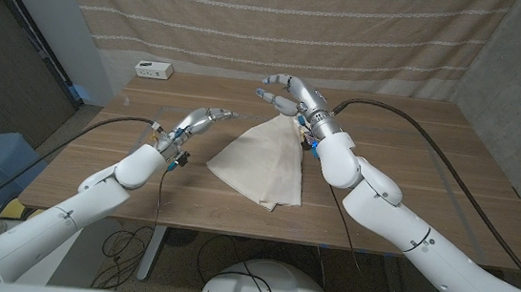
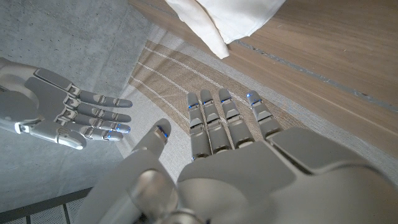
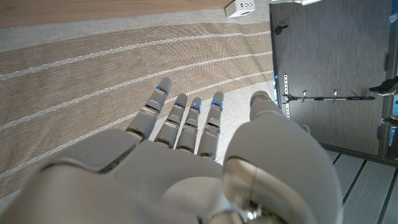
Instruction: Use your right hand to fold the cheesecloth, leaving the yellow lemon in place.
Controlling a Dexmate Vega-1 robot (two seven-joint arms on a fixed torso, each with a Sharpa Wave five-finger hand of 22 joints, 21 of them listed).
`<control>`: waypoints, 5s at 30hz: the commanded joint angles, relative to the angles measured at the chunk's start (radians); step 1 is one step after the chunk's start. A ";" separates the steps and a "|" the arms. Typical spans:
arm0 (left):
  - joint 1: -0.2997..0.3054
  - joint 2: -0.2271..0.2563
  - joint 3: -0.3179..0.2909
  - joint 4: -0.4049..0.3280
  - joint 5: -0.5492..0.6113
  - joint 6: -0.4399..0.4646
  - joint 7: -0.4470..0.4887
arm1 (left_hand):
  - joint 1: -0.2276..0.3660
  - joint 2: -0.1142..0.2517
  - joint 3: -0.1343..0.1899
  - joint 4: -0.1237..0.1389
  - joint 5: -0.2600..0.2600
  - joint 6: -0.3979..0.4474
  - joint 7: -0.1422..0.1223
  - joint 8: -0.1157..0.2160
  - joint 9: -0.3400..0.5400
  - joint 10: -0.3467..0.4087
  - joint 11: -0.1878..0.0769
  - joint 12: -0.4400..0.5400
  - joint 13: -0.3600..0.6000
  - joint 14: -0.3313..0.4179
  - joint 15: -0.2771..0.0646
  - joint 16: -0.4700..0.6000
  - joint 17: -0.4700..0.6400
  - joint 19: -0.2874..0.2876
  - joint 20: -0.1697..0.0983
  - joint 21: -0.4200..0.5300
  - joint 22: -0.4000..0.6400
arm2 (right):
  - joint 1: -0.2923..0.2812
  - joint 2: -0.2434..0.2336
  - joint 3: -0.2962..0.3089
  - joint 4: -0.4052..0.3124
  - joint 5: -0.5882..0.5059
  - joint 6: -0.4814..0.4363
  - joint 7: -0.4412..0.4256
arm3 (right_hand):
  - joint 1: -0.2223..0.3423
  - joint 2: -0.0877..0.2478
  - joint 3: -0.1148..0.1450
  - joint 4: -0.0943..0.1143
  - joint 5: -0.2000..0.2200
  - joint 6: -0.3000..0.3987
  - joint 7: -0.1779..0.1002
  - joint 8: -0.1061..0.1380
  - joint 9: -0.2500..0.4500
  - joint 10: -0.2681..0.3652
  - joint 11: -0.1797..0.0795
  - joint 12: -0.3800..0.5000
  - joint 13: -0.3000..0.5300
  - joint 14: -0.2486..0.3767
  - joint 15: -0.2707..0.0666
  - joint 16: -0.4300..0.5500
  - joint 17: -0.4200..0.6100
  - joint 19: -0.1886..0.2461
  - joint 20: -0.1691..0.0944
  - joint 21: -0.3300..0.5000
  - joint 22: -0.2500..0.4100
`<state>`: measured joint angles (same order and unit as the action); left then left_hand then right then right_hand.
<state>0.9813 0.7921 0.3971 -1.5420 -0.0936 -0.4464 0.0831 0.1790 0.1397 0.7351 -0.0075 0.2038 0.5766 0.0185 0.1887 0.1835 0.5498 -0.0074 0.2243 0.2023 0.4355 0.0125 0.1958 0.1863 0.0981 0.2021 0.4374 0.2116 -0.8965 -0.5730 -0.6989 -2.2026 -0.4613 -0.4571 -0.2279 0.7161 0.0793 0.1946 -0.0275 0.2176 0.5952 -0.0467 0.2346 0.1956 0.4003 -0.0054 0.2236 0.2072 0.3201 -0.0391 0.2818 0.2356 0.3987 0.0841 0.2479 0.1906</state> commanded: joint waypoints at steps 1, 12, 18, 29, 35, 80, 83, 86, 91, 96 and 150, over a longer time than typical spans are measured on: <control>-0.015 0.005 0.003 -0.015 0.017 -0.002 -0.010 | -0.006 0.008 0.005 0.003 -0.003 0.004 0.005 0.003 0.005 0.003 0.008 -0.001 0.005 -0.004 -0.002 0.000 -0.001 -0.006 0.003 0.001 0.004 | -0.103 -0.011 -0.057 -0.131 -0.178 -0.241 -0.061 | 0.003 -0.009 -0.002 -0.009 -0.002 0.024 0.004 0.013 0.003 0.014 0.004 0.008 0.002 0.010 -0.013 0.006 0.005 0.011 0.003 0.005 0.000; -0.037 -0.011 0.009 0.020 -0.013 -0.050 -0.042 | -0.006 0.006 0.008 0.002 -0.003 0.009 0.007 0.005 0.005 0.003 0.007 -0.001 0.005 -0.007 -0.005 -0.002 -0.003 -0.006 0.003 0.002 0.004 | -0.150 -0.036 -0.088 -0.157 -0.245 -0.301 -0.044 | 0.002 -0.026 -0.014 -0.021 -0.001 0.059 0.010 0.026 0.006 0.042 0.006 0.012 0.004 0.026 -0.019 0.013 0.008 0.029 0.002 0.009 0.000; -0.053 -0.024 0.011 0.062 -0.085 -0.086 -0.099 | -0.003 0.005 0.012 -0.003 -0.002 0.011 0.007 0.005 0.005 -0.005 0.009 -0.005 0.005 -0.019 -0.003 -0.007 -0.005 -0.007 0.005 0.002 0.004 | -0.174 -0.085 -0.069 -0.176 -0.228 -0.287 -0.002 | 0.005 -0.026 -0.016 -0.027 0.002 0.036 0.004 0.016 0.007 0.027 0.001 0.002 0.005 0.001 -0.016 0.003 0.009 0.024 0.001 0.005 0.000; -0.063 -0.034 0.005 0.085 -0.090 -0.117 -0.105 | -0.003 0.004 0.015 -0.004 -0.001 0.014 0.013 0.006 0.005 -0.006 0.015 -0.006 0.005 -0.022 -0.005 -0.008 -0.005 -0.007 0.007 0.003 0.004 | -0.156 -0.100 -0.158 -0.190 -0.354 -0.425 0.119 | -0.011 -0.031 -0.026 -0.023 0.003 0.024 0.004 0.010 0.008 0.017 0.001 -0.005 0.006 -0.008 -0.008 -0.001 0.010 0.010 0.010 -0.002 0.000; -0.068 -0.039 0.002 0.093 -0.084 -0.133 -0.102 | -0.003 0.004 0.016 -0.006 -0.001 0.018 0.016 0.007 0.005 -0.005 0.011 -0.006 0.006 -0.024 -0.003 -0.008 -0.006 -0.007 0.007 0.003 0.004 | -0.148 -0.099 -0.206 -0.178 -0.441 -0.474 0.184 | -0.016 -0.039 -0.032 -0.024 0.003 0.030 0.004 0.012 0.008 0.021 -0.001 -0.005 0.006 -0.006 -0.010 -0.002 0.009 0.012 0.010 -0.002 0.000; -0.031 -0.036 -0.034 0.074 -0.096 -0.164 -0.090 | -0.002 0.005 0.023 -0.012 0.000 0.033 0.021 0.008 0.006 -0.004 0.010 -0.006 0.006 -0.022 -0.005 -0.004 -0.005 -0.006 0.007 0.006 0.005 | -0.158 0.021 -0.239 -0.004 -0.700 -0.616 0.493 | -0.100 -0.031 -0.067 0.009 0.014 0.079 0.009 0.025 0.010 -0.011 0.012 -0.026 0.008 -0.073 0.006 -0.039 0.013 -0.039 0.016 -0.030 -0.001; -0.030 -0.036 -0.036 0.071 -0.096 -0.162 -0.088 | -0.002 0.005 0.024 -0.013 0.000 0.033 0.020 0.008 0.006 -0.004 0.010 -0.006 0.006 -0.022 -0.004 -0.004 -0.006 -0.006 0.008 0.006 0.005 | -0.154 0.021 -0.237 0.004 -0.688 -0.610 0.496 | -0.101 -0.028 -0.066 0.009 0.015 0.078 0.008 0.023 0.010 -0.013 0.015 -0.027 0.008 -0.089 0.004 -0.046 0.013 -0.044 0.012 -0.032 -0.001; -0.031 -0.036 -0.036 0.072 -0.095 -0.162 -0.090 | -0.002 0.005 0.024 -0.013 0.000 0.032 0.020 0.008 0.006 -0.004 0.010 -0.006 0.006 -0.024 -0.004 -0.004 -0.005 -0.006 0.009 0.006 0.005 | -0.141 0.026 -0.242 0.022 -0.688 -0.618 0.505 | -0.102 -0.022 -0.065 0.009 0.016 0.079 0.008 0.022 0.009 -0.019 0.015 -0.028 0.008 -0.102 0.009 -0.051 0.012 -0.056 0.014 -0.037 -0.002; -0.034 -0.038 -0.036 0.075 -0.094 -0.162 -0.091 | 0.000 0.005 0.023 -0.016 0.000 0.031 0.019 0.007 0.006 -0.005 0.011 -0.006 0.006 -0.024 -0.004 -0.004 -0.005 -0.005 0.008 0.006 0.005 | -0.121 0.033 -0.257 0.051 -0.709 -0.637 0.520 | -0.109 -0.021 -0.068 0.011 0.016 0.049 0.005 0.008 0.008 -0.026 0.011 -0.029 0.008 -0.110 0.009 -0.055 0.011 -0.062 0.014 -0.038 -0.002; -0.034 -0.039 -0.037 0.073 -0.088 -0.159 -0.085 | -0.001 0.005 0.023 -0.016 0.000 0.031 0.020 0.006 0.006 -0.005 0.010 -0.006 0.006 -0.024 -0.004 -0.003 -0.004 -0.005 0.008 0.006 0.005 | -0.124 0.032 -0.243 0.045 -0.673 -0.634 0.513 | -0.113 -0.020 -0.070 0.012 0.017 0.061 0.012 0.010 0.008 -0.033 0.013 -0.030 0.008 -0.111 0.010 -0.056 0.010 -0.065 0.015 -0.039 -0.002; -0.021 -0.023 -0.041 0.039 -0.074 -0.117 -0.068 | -0.006 0.007 0.022 -0.018 -0.002 0.015 0.018 0.000 0.006 -0.025 0.008 -0.013 0.007 -0.029 -0.004 -0.002 -0.002 -0.005 0.007 0.009 0.004 | -0.283 -0.079 0.214 0.006 0.406 -0.115 0.282 | 0.061 0.043 0.001 -0.118 0.042 0.180 0.037 0.040 0.006 -0.090 0.040 -0.023 0.003 -0.225 0.077 -0.084 -0.020 -0.153 0.021 -0.044 -0.004</control>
<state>0.9403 0.7603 0.3664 -1.4761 -0.1779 -0.5854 -0.0072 0.1791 0.1397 0.7556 -0.0283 0.2040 0.5961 0.0377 0.1926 0.1834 0.5316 -0.0003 0.2168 0.2068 0.4106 0.0123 0.1870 0.1817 0.0964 0.2039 0.4374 0.2115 -1.1619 -0.5488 -0.5995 -2.2025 -0.7211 -0.7727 0.1591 0.7565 0.1249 0.1883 -0.1317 0.2542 0.7508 -0.0106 0.2635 0.2000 0.3068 0.0305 0.1965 0.2091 0.1008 0.0358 0.1990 0.2142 0.2462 0.1037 0.1958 0.1863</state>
